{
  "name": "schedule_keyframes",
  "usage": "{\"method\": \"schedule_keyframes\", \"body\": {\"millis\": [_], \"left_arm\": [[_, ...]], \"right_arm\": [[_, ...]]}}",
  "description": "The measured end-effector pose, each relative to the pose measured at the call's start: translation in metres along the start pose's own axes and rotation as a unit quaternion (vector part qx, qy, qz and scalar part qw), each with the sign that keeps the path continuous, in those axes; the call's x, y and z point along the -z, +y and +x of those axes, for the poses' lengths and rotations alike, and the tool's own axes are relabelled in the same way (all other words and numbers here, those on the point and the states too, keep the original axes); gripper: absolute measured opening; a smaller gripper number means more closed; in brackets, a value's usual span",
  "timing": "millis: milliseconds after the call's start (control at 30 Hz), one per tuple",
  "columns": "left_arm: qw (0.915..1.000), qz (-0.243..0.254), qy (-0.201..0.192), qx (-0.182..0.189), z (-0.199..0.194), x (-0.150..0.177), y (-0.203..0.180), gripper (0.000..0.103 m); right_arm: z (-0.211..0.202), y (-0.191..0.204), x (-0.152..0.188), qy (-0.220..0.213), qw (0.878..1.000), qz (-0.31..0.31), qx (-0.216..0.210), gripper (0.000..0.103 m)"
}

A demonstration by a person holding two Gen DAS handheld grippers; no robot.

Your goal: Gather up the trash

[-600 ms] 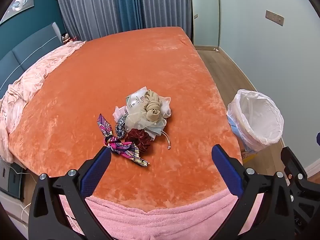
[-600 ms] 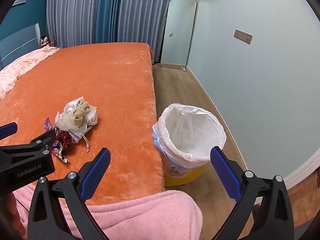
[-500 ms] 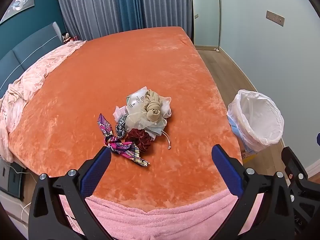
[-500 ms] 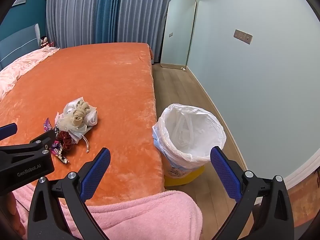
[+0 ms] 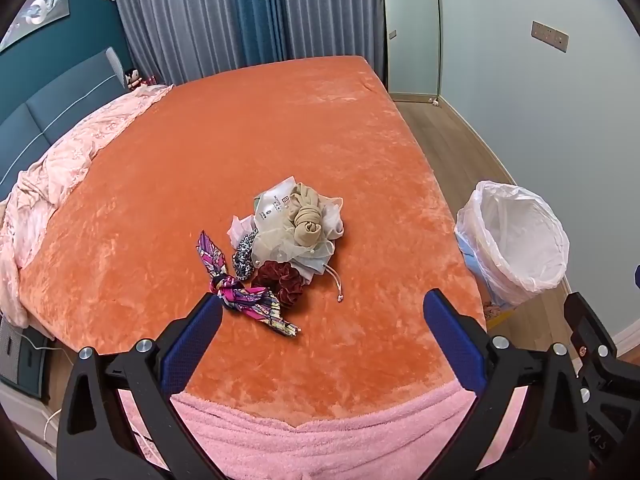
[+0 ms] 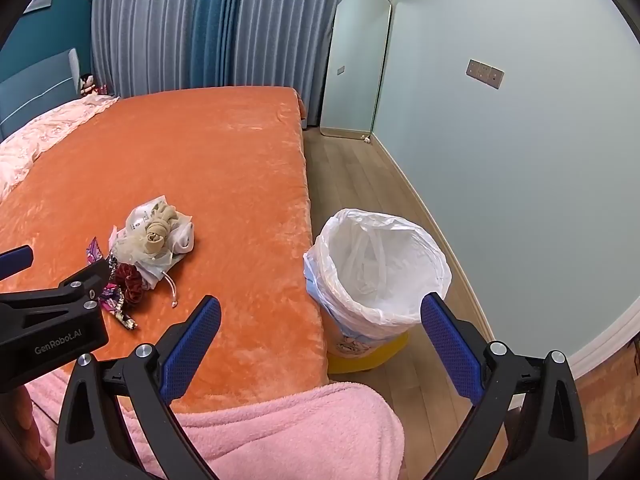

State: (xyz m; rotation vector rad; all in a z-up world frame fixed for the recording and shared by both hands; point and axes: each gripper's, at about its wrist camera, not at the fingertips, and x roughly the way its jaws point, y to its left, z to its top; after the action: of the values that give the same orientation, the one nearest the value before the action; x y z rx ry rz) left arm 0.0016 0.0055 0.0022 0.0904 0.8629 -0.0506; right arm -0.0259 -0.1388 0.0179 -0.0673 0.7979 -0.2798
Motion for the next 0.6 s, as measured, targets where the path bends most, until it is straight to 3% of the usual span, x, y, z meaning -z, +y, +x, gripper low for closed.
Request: {"method": "schedule_keyframes", "body": {"millis": [600], "left_arm": [[1.0, 0.002, -0.002, -0.004, -0.0024, -0.0021, -0.0032, 0.096]], "right_arm": [[-0.0015, -0.0034, -0.0017, -0.001, 1.0, 0.001, 0.001, 0.096]]}}
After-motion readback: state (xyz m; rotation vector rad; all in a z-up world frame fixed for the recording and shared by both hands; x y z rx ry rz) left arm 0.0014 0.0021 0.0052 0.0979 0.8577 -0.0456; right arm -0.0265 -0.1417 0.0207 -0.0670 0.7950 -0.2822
